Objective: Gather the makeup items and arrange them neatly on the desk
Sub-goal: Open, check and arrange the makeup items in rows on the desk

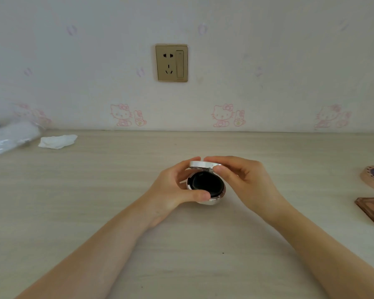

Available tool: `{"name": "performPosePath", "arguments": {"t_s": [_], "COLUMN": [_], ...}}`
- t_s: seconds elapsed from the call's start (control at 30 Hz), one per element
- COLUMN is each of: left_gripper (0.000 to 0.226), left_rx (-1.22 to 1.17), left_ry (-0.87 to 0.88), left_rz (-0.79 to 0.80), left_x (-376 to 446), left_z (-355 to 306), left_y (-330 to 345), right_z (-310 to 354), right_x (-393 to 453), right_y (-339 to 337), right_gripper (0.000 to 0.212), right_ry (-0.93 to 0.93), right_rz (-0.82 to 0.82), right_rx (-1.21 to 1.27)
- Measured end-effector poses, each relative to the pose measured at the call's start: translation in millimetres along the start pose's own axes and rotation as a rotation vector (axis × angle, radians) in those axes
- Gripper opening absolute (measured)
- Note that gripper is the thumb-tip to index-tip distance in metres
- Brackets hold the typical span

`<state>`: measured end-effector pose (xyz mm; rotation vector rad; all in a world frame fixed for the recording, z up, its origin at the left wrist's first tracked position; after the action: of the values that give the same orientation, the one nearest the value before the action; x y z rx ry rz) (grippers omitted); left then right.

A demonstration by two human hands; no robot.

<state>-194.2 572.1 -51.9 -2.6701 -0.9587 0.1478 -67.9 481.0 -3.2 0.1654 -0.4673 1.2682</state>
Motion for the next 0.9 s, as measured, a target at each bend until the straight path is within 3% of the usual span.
{"name": "performPosePath", "arguments": {"t_s": [0.23,0.4,0.7,0.9], "left_gripper": [0.109,0.103,0.124,0.129], "left_rx": [0.068,0.11,0.194,0.402], "left_ry": [0.014,0.083,0.101,0.109], "left_rz": [-0.062,-0.051,-0.11,-0.139], "left_x": [-0.2,1.6,2.7,3.8], "left_z": [-3.7,-9.4,-5.6,-4.4], "left_y": [-2.7,-0.8,-6.8,-14.2], "right_z": [-0.2,-5.1,-16.0,-21.4], "right_x": [20.3,35.3,46.1,52.6], "right_y": [-3.8,-11.0,-8.2,1.0], "right_gripper": [0.022,0.024,0.023,0.023], "right_ry": [0.078,0.229,0.314,0.342], "right_rz": [0.065,0.066,0.091,0.109], "right_rx": [-0.06,0.052,0.134,0.22]}}
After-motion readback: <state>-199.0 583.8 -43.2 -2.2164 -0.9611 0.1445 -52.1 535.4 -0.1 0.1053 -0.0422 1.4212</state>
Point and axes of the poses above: each hand's wrist, its own x-axis towards the middle knuckle, its own y-axis out of the palm, z = x × y, the point moved 6 cm from there along x, towards the middle knuckle, and after that the axes turned 13 degrees about x, right-handed, at the moved point
